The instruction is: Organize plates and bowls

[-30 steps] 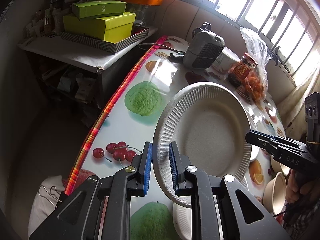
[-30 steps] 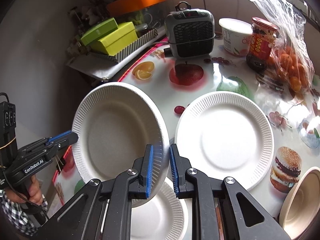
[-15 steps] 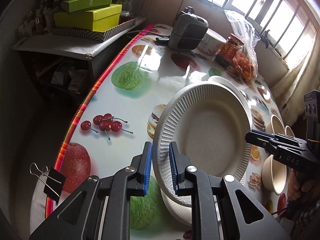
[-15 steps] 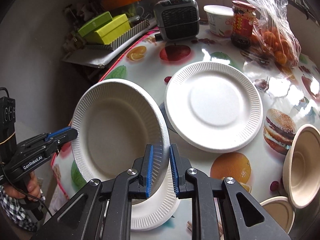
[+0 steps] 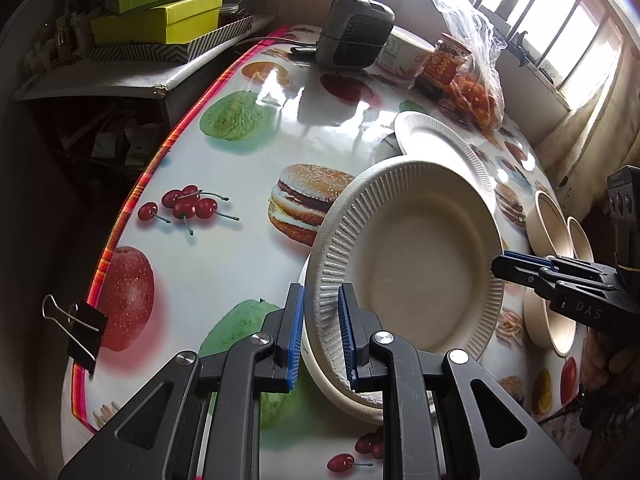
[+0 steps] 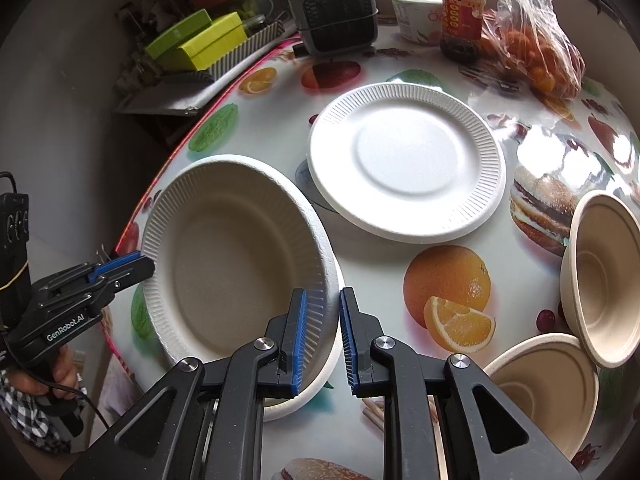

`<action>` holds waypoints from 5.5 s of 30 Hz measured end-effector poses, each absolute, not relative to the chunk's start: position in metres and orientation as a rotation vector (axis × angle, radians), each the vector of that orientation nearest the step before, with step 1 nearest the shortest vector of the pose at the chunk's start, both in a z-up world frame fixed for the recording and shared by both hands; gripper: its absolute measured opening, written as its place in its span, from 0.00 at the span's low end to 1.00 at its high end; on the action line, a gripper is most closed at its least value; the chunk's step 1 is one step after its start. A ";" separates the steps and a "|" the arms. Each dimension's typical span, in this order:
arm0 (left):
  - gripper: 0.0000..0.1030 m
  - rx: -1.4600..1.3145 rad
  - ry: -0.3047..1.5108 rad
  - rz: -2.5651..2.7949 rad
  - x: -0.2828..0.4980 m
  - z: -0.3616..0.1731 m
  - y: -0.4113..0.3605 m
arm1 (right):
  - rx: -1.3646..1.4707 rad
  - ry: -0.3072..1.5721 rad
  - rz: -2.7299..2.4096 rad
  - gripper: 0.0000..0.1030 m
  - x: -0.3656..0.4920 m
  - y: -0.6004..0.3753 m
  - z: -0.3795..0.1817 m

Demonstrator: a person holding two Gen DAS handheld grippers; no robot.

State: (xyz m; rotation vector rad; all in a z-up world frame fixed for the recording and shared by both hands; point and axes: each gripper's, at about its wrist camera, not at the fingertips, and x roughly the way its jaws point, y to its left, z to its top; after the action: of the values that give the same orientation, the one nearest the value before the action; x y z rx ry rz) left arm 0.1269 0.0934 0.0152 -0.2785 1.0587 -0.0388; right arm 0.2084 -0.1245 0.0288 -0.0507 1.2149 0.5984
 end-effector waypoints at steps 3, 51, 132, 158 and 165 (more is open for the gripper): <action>0.18 -0.275 1.062 -0.038 0.126 0.014 0.093 | -0.067 1.221 0.596 0.16 0.206 -0.123 0.026; 0.20 -0.200 1.053 -0.049 0.150 0.026 0.069 | -0.091 1.137 0.560 0.37 0.209 -0.130 0.033; 0.11 -0.358 1.146 -0.091 0.311 -0.007 0.036 | 0.154 1.286 0.496 0.15 0.379 -0.211 -0.011; 0.10 -0.385 1.106 -0.095 0.293 0.014 0.048 | 0.166 1.250 0.510 0.15 0.366 -0.207 0.012; 0.10 -0.385 1.077 -0.092 0.275 0.028 0.055 | 0.155 1.228 0.530 0.15 0.350 -0.201 0.028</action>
State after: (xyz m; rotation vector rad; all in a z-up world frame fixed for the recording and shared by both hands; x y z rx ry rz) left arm 0.2755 0.0549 0.0283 -0.3846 1.0768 -0.0924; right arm 0.3496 -0.2008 0.0275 0.1548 1.2275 0.5297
